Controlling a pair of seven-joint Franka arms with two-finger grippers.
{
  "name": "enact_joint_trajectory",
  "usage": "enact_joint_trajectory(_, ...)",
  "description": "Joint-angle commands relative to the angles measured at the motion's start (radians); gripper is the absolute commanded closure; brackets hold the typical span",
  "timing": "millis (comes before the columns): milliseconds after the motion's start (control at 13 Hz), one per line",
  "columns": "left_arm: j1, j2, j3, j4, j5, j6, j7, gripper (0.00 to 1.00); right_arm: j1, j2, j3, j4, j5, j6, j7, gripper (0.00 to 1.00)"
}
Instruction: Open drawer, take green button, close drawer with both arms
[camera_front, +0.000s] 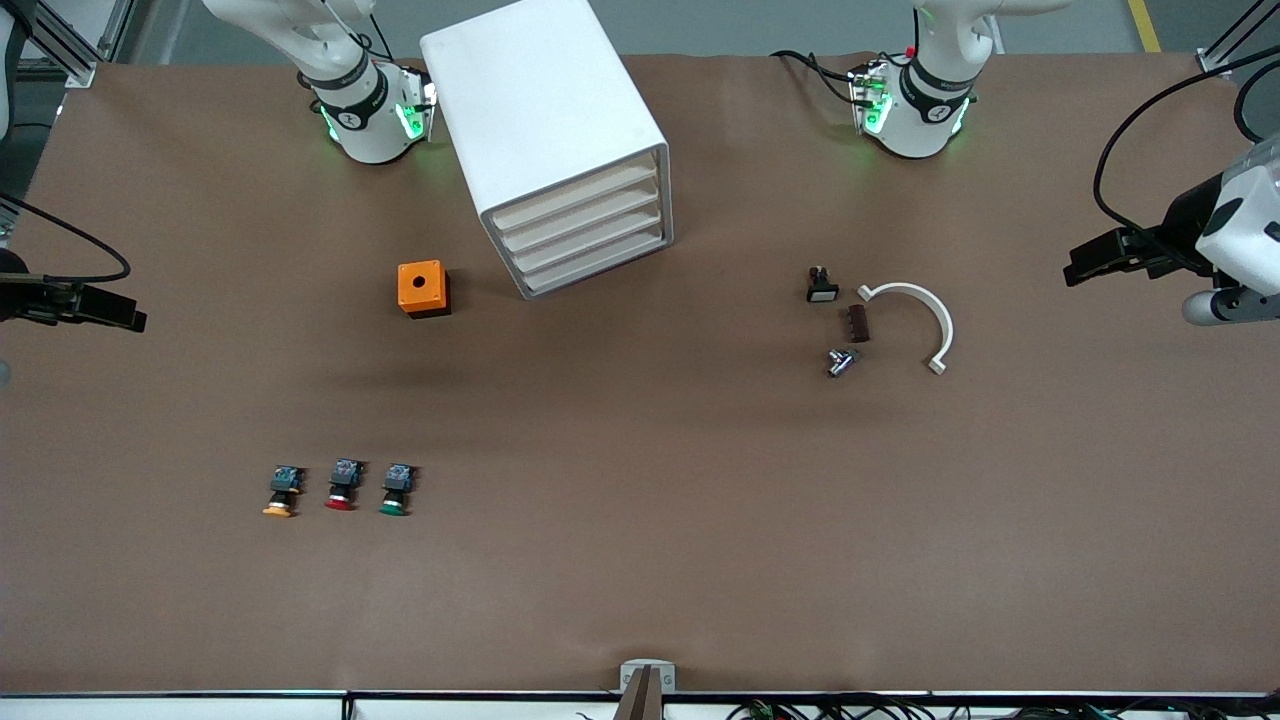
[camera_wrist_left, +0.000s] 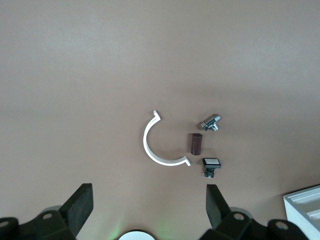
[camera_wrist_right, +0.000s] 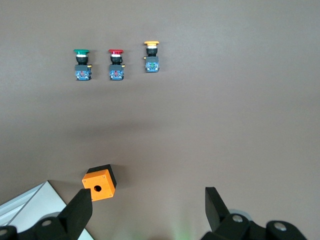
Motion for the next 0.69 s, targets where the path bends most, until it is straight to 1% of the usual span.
enact_joint_trajectory(0, 0.006, -0.081, -0.021, -0.069, 0.038, 0.021, 0.022, 0.01, -0.025, -0.059, 0.02, -0.021, 0.006, -0.016, 0.011, 0.0)
enact_joint_trajectory(154, 0.0, -0.115, -0.021, -0.087, 0.04, 0.022, 0.022, 0.01, -0.031, -0.123, 0.02, -0.101, 0.007, -0.007, 0.002, 0.0)
enact_joint_trajectory(462, 0.006, -0.115, -0.022, -0.081, 0.052, 0.031, 0.022, 0.01, -0.032, -0.271, 0.022, -0.277, 0.007, 0.079, -0.003, 0.0)
enact_joint_trajectory(538, 0.004, -0.115, -0.022, -0.079, 0.05, 0.031, 0.022, 0.0, -0.032, -0.309, 0.022, -0.312, 0.007, 0.104, -0.003, 0.0)
enact_joint_trajectory(615, 0.003, -0.115, -0.022, -0.078, 0.05, 0.031, 0.022, 0.0, -0.031, -0.326, 0.022, -0.319, 0.007, 0.104, -0.003, 0.0)
